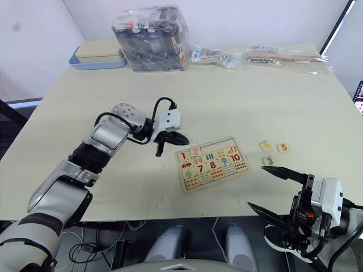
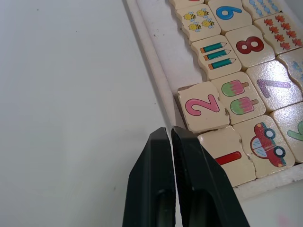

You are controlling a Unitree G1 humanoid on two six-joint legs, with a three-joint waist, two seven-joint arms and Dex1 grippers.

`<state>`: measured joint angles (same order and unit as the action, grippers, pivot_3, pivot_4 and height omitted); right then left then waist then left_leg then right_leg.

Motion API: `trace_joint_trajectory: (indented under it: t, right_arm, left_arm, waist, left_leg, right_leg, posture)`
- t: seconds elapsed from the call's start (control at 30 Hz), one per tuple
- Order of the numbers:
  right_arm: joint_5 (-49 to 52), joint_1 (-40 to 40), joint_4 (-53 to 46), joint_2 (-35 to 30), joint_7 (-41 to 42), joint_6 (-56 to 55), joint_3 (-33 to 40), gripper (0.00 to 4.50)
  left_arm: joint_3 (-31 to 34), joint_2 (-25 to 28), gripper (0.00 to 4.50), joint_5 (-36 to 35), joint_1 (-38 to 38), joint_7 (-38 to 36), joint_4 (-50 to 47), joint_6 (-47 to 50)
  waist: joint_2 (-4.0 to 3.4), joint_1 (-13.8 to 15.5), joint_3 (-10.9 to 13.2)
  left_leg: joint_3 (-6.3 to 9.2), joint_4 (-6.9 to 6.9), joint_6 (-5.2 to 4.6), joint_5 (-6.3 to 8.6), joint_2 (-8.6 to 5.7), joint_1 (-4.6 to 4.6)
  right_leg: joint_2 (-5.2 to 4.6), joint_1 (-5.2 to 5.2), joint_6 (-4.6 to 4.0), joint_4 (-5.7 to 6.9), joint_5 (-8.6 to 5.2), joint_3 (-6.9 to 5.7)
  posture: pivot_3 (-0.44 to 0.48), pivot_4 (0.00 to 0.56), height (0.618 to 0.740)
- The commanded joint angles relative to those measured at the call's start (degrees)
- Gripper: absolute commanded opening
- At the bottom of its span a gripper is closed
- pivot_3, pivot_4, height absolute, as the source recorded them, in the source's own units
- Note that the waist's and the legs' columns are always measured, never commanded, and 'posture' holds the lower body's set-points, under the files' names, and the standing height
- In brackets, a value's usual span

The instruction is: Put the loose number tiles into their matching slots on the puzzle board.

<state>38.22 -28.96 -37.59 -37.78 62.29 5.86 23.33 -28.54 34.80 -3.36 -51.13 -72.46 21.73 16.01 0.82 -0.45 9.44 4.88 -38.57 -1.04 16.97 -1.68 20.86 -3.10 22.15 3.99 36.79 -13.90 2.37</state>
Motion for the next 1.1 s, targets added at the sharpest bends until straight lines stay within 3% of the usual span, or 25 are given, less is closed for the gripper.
trace_joint_trajectory:
  t: [0.03,1.1]
  right_arm:
    - [0.3,0.0,-1.2,-0.3,0.0,-1.1,0.9,4.5]
    - [0.0,-0.9,-1.5,0.2,-0.4,-1.6,0.6,4.5]
  left_arm:
    - [1.9,-0.5,0.04,1.3,0.1,0.0,-0.8,-0.9]
    - [2.4,-2.5,0.04,5.0,1.0,-1.5,-2.3,0.6]
  waist:
    - [0.0,0.0,0.0]
    - [0.0,-0.1,0.0]
  left_leg:
    - [0.0,0.0,0.0,0.0,0.0,0.0]
    - [0.01,0.0,0.0,0.0,0.0,-0.01]
  right_leg:
    - [0.0,0.0,0.0,0.0,0.0,0.0]
    - [0.01,0.0,0.0,0.01,0.0,0.0]
  posture:
    - [0.0,0.15,0.74]
    - [0.0,0.15,0.74]
